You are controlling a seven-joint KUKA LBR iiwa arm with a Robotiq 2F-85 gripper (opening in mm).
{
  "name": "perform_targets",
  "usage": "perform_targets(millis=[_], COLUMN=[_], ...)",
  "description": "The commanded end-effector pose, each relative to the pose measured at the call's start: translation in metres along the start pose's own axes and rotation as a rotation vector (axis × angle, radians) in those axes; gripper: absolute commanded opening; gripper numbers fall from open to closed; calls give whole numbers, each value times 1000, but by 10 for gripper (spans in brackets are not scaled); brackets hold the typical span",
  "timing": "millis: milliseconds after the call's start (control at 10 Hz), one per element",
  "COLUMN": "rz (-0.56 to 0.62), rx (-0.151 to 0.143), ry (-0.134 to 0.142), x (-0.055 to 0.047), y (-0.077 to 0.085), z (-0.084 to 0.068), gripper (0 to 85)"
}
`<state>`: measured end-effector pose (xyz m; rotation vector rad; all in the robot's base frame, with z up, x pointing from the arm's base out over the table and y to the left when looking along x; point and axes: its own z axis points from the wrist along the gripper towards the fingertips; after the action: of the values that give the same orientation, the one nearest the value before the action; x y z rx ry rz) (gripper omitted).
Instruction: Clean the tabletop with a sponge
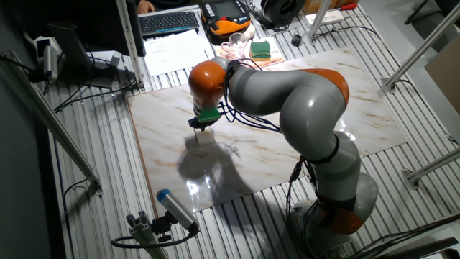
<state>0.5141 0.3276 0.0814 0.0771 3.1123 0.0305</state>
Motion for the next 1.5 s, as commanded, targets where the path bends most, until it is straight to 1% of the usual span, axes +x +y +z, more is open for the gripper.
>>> perform_targets(millis=[0,200,300,500,700,800,1100,1400], rz=[0,-17,-11,20,67,84,87,87], rx=[-10,-31,-20,13,34,38,34,34], ry=[0,1,-7,-40,-79,-92,-93,-93], x=[-1,-2,-2,-1,1,1,1,-2], y=[0,-1,0,2,3,4,4,4], z=[3,4,4,4,6,6,8,14], gripper=[0,0,0,340,680,680,680,680])
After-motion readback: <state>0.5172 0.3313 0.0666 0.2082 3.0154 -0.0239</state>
